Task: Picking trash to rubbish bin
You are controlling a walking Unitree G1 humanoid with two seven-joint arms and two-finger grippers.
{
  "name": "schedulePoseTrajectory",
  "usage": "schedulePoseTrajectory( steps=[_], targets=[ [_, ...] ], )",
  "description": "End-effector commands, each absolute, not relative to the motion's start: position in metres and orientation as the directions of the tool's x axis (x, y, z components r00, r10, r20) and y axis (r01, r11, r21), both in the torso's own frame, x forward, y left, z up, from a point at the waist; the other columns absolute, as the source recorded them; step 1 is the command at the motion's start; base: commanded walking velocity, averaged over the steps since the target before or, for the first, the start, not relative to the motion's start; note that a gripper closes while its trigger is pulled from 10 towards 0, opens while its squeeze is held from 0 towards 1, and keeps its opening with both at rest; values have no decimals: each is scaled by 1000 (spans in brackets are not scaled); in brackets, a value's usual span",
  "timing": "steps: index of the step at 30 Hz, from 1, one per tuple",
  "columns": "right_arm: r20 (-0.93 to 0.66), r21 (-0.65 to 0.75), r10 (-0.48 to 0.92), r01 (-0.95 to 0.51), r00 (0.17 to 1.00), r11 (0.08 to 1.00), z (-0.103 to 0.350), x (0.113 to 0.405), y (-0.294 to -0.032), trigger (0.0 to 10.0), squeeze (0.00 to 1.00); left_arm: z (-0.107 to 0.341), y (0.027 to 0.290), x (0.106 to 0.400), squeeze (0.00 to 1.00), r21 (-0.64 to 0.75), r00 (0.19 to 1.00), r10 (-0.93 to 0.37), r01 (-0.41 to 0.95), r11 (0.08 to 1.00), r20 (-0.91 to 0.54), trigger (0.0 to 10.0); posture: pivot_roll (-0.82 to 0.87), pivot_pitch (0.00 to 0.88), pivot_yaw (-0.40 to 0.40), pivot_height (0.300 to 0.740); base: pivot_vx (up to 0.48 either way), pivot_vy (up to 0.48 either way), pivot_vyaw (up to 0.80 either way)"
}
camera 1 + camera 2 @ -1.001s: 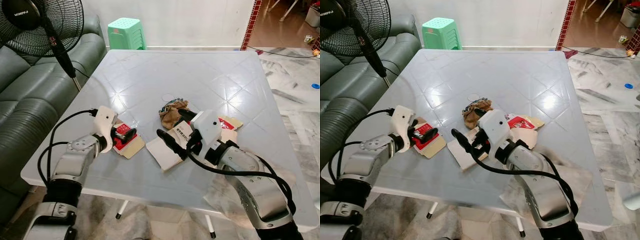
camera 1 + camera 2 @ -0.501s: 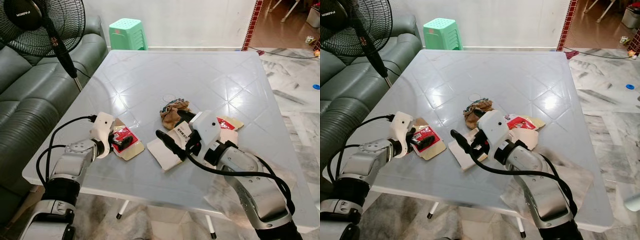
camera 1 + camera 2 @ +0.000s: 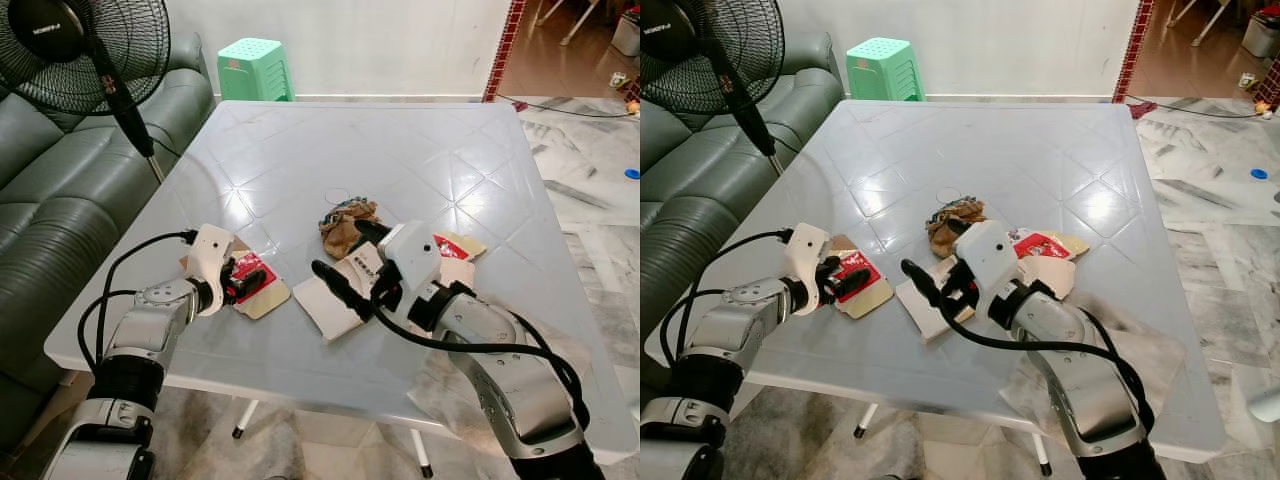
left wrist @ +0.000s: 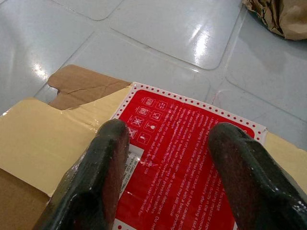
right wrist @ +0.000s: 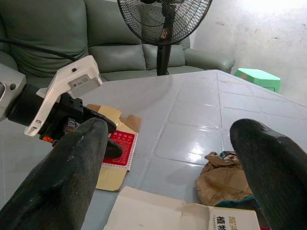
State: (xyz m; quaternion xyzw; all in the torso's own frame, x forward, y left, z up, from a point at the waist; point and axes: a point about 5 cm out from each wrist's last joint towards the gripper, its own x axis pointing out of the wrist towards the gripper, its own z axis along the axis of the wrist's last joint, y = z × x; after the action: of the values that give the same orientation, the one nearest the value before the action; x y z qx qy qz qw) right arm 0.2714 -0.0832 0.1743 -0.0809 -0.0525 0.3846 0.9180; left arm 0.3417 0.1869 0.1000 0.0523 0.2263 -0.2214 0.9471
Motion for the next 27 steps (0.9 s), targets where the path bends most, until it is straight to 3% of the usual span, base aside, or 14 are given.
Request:
schedulePoseTrajectory(
  steps=[1,27],
  targets=[
    [31,-192,722,-705,691,683,174,271,-81,10000,0,98,188,342,0,-10,798,-390,435,901,-458,0,-63,30,68,740,0,0,0],
    [26,-197,714,-697,699,690,174,271,-84,10000,0,119,184,354,0,-17,874,-349,365,931,-339,0,-75,35,66,740,0,0,0]
  ],
)
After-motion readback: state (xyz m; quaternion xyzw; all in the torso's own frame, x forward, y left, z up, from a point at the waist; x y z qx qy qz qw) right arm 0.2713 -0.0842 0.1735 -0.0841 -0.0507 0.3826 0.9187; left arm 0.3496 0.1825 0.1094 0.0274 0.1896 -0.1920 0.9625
